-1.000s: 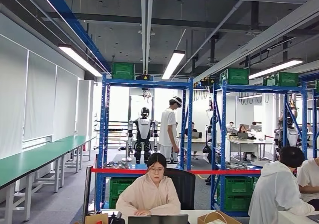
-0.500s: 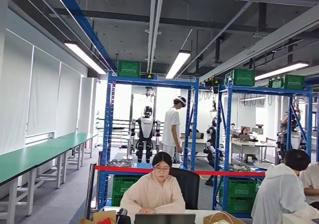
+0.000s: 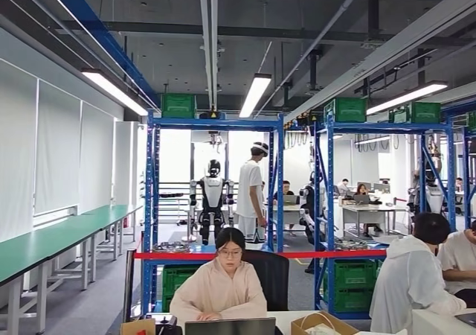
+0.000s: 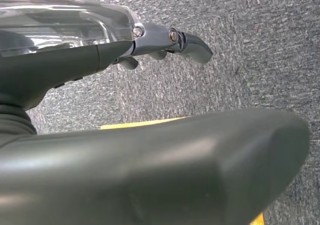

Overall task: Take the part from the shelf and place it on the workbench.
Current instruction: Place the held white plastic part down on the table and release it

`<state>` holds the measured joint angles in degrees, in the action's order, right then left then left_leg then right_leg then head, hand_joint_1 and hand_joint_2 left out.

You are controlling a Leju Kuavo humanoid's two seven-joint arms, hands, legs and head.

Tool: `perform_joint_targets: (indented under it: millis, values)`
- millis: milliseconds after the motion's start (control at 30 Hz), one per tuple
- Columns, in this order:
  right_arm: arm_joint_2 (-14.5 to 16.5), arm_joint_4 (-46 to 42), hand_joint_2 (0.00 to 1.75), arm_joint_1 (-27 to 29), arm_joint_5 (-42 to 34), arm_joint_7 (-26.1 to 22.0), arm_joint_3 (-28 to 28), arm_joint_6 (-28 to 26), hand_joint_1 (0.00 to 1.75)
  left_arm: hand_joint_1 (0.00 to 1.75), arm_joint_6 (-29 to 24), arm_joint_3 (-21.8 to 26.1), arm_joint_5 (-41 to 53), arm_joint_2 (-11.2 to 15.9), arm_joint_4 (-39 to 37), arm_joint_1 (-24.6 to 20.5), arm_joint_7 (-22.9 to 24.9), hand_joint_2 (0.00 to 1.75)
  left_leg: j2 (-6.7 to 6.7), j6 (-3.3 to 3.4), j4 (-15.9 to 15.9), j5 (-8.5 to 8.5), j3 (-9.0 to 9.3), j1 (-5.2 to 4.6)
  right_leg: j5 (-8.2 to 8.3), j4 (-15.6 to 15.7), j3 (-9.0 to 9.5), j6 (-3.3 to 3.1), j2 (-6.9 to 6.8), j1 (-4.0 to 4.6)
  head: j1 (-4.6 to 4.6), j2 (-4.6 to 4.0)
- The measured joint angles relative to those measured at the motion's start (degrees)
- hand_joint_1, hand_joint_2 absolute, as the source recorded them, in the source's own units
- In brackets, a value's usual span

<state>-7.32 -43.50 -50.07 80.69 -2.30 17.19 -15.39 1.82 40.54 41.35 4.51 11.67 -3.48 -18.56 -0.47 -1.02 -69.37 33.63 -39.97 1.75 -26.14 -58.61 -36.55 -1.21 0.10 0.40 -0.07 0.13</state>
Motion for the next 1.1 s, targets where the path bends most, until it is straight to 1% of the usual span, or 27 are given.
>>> perform_joint_targets:
  millis: [33,67,100,133,167,200,233,267,333,400,433,467,533,567,600,633,700,733,767,833,900,933,967,1000,1033,1067,1100]
  values:
    - [0.6,0.1,1.75,0.8,0.3,-0.2,0.0,-0.1,1.75,0.0,0.0,0.2,0.1,0.0,0.0,0.0,0.0,1.75,0.0,0.07,-3.3,1.21,-1.48,-0.17,-0.02,0.0,0.01,-0.19,0.03,0.19,0.0,0.0]
    - [1.2,0.3,1.75,1.7,0.5,-0.4,0.1,-0.2,1.75,0.0,0.0,0.4,0.2,0.0,0.0,0.0,0.0,1.75,0.0,0.15,-5.2,1.55,-2.37,-0.34,-0.05,0.0,0.03,-0.31,0.06,0.36,-0.01,0.0]
    - [1.8,0.5,1.75,2.6,0.7,-0.5,0.2,-0.2,1.75,0.0,0.0,0.5,0.4,0.0,0.0,0.0,0.0,1.75,0.0,0.27,-5.2,0.9,-2.38,-0.5,-0.07,-0.1,0.04,-0.37,0.12,0.51,0.0,0.0]
    - [2.5,0.6,1.75,3.4,0.7,-0.7,0.4,-0.2,1.75,0.0,0.0,0.6,0.5,0.0,0.0,0.0,-0.1,1.75,0.0,0.46,-3.1,-0.62,-1.42,-0.66,-0.12,-0.2,0.05,-0.4,0.18,0.62,-0.01,0.0]
    - [3.1,0.7,1.75,4.0,0.7,-0.9,0.6,-0.3,1.75,0.0,0.0,0.7,0.7,0.0,0.0,-0.1,-0.1,1.75,0.01,0.71,0.4,-2.61,0.21,-0.83,-0.21,-0.3,0.03,-0.39,0.22,0.68,-0.01,0.0]
    - [3.6,0.9,1.75,4.5,0.5,-1.0,0.8,-0.3,1.75,0.0,0.0,0.8,0.9,-0.1,0.0,-0.2,-0.1,1.75,0.02,0.95,3.9,-4.16,1.89,-1.01,-0.34,-0.6,-0.08,-0.32,0.27,0.84,-0.01,0.0]
    - [4.0,1.0,1.75,4.8,0.3,-1.1,0.9,-0.4,1.75,0.0,0.0,0.8,1.1,-0.1,0.0,-0.2,-0.2,1.75,0.04,1.15,6.7,-5.14,3.2,-1.13,-0.44,-0.9,-0.24,-0.23,0.28,0.95,-0.02,0.0]
    - [4.3,1.1,1.75,5.1,0.1,-1.1,1.0,-0.4,1.75,0.0,0.0,0.9,1.2,-0.1,0.0,-0.3,-0.2,1.75,0.04,1.29,8.3,-5.51,3.91,-1.24,-0.5,-1.1,-0.41,-0.1,0.28,1.04,-0.02,0.0]
    - [4.8,1.4,1.75,5.6,-0.1,-1.2,1.2,-0.6,1.75,0.0,0.0,0.9,1.3,-0.1,0.0,-0.3,-0.3,1.75,0.01,1.5,8.9,-5.41,4.14,-1.3,-0.45,-1.2,-0.59,0.15,0.25,1.08,-0.02,0.0]
    - [5.0,1.4,1.75,5.9,-0.1,-1.3,1.3,-0.6,1.75,0.0,0.0,1.0,1.3,-0.2,0.0,-0.3,-0.3,1.75,0.01,1.85,9.1,-5.63,4.26,-1.03,-1.21,-2.0,-0.83,0.74,0.24,1.0,-0.01,0.0]
    - [5.1,1.5,1.75,6.0,-0.2,-1.3,1.3,-0.6,1.75,0.0,0.0,1.0,1.3,-0.2,0.0,-0.4,-0.3,1.75,0.02,2.04,9.2,-5.72,4.34,-0.83,-2.29,-3.6,-1.43,1.2,0.24,0.85,-0.01,0.0]
    - [5.1,1.6,1.75,6.0,-0.3,-1.3,1.3,-0.6,1.75,0.0,0.0,1.0,1.3,-0.2,0.1,-0.4,-0.3,1.75,0.03,2.15,9.3,-5.77,4.41,-0.67,-3.84,-6.2,-2.5,1.7,0.22,0.58,-0.01,0.0]
    - [5.2,1.8,1.75,6.2,-0.6,-1.5,1.3,-0.6,1.75,0.0,0.0,1.1,1.6,-0.2,0.1,-0.4,-0.4,1.75,0.05,2.21,9.3,-5.76,4.47,-0.53,-6.87,-13.1,-5.58,2.5,0.17,-0.15,-0.02,0.0]
    - [5.3,1.9,1.75,6.4,-0.7,-1.6,1.4,-0.6,1.75,0.0,0.0,1.2,1.9,-0.2,0.1,-0.4,-0.4,1.75,0.05,2.2,9.3,-5.75,4.51,-0.46,-7.6,-15.6,-6.75,2.75,0.16,-0.45,-0.02,0.0]
    - [5.4,2.0,1.75,6.7,-0.8,-1.7,1.4,-0.6,1.75,0.0,0.1,1.3,2.2,-0.3,0.1,-0.4,-0.5,1.75,0.06,2.17,9.3,-5.72,4.55,-0.37,-7.3,-16.3,-7.01,2.97,0.14,-0.71,-0.03,0.0]
    - [5.6,2.1,1.75,6.9,-0.8,-1.8,1.4,-0.7,1.75,0.0,0.1,1.4,2.4,-0.3,0.1,-0.4,-0.6,1.75,0.05,2.1,9.3,-5.68,4.63,-0.27,-6.05,-14.7,-6.23,3.13,0.13,-0.9,-0.03,0.0]
    - [6.2,2.1,1.75,7.1,-0.7,-1.8,1.6,-0.7,1.75,0.0,0.1,1.5,2.9,-0.3,0.1,-0.5,-0.9,1.75,0.04,1.79,9.3,-5.51,4.86,-0.07,-2.5,-7.6,-2.61,3.36,0.14,-1.15,-0.02,0.0]
    - [6.6,2.1,1.75,7.2,-0.6,-1.7,1.7,-0.7,1.75,0.0,0.1,1.5,3.1,-0.4,0.2,-0.6,-1.0,1.75,0.04,1.5,9.3,-5.46,4.91,-0.05,-1.38,-4.3,-1.02,3.31,0.18,-1.06,-0.02,0.0]
    - [6.9,2.1,1.75,7.2,-0.5,-1.5,1.8,-0.7,1.75,0.0,0.1,1.5,3.3,-0.4,0.2,-0.7,-1.1,1.75,0.03,1.16,9.4,-5.47,4.91,-0.05,-0.93,-2.2,0.02,3.1,0.2,-0.94,-0.02,0.01]
    - [7.6,2.2,1.75,7.5,-0.4,-1.0,2.1,-0.7,1.75,0.0,0.0,1.5,3.8,-0.5,0.3,-0.9,-1.3,1.75,0.0,0.4,9.7,-5.65,4.88,-0.06,-1.1,-1.1,0.45,2.38,0.26,-0.52,-0.01,0.01]
    - [8.1,2.3,1.75,7.8,-0.2,-0.3,2.3,-0.8,1.75,0.0,0.0,1.5,4.4,-0.8,0.3,-1.0,-1.7,1.75,0.0,-0.21,9.8,-5.45,4.85,0.06,-0.88,-0.6,0.55,1.48,0.21,-0.5,-0.01,0.0]
    - [8.3,2.4,1.75,7.8,-0.1,0.0,2.4,-0.8,1.75,0.0,-0.1,1.5,4.8,-0.8,0.3,-1.0,-2.0,1.75,0.01,-0.33,9.0,-4.69,4.51,0.08,-0.71,-0.4,0.63,1.0,0.16,-0.53,-0.01,0.0]
    - [8.4,2.5,1.75,7.7,0.0,0.3,2.4,-0.8,1.75,0.0,-0.2,1.5,5.0,-0.9,0.3,-1.1,-2.3,1.75,0.02,-0.32,7.0,-3.31,3.63,0.04,-0.56,-0.1,0.71,0.56,0.11,-0.54,-0.01,0.0]
    - [8.5,2.6,1.75,7.8,0.0,0.6,2.4,-0.9,1.75,0.0,-0.3,1.6,5.3,-0.9,0.3,-1.1,-2.6,1.75,0.04,-0.19,3.9,-1.56,2.27,-0.04,-0.51,0.0,0.75,0.23,0.09,-0.44,-0.02,0.0]
    - [8.5,2.7,1.31,7.8,0.1,0.9,2.4,-0.9,1.31,0.0,-0.5,1.7,5.5,-0.9,0.4,-1.2,-2.8,1.75,0.03,-0.08,0.1,0.18,0.56,-0.16,-0.52,0.0,0.74,-0.03,0.08,-0.29,-0.02,0.0]
    - [8.6,2.8,0.87,7.9,0.3,1.1,2.4,-0.8,0.87,0.0,-0.6,1.7,5.8,-0.9,0.4,-1.2,-2.9,1.75,0.03,-0.02,-3.2,1.34,-0.99,-0.26,-0.54,0.0,0.76,-0.17,0.09,-0.12,-0.02,0.0]
    - [8.6,3.0,0.44,8.1,0.4,1.4,2.5,-0.8,0.44,0.0,-0.6,1.8,6.0,-1.0,0.4,-1.2,-3.0,1.75,0.04,0.04,-5.1,1.56,-1.88,-0.33,-0.56,0.0,0.78,-0.24,0.12,0.04,-0.02,0.0]
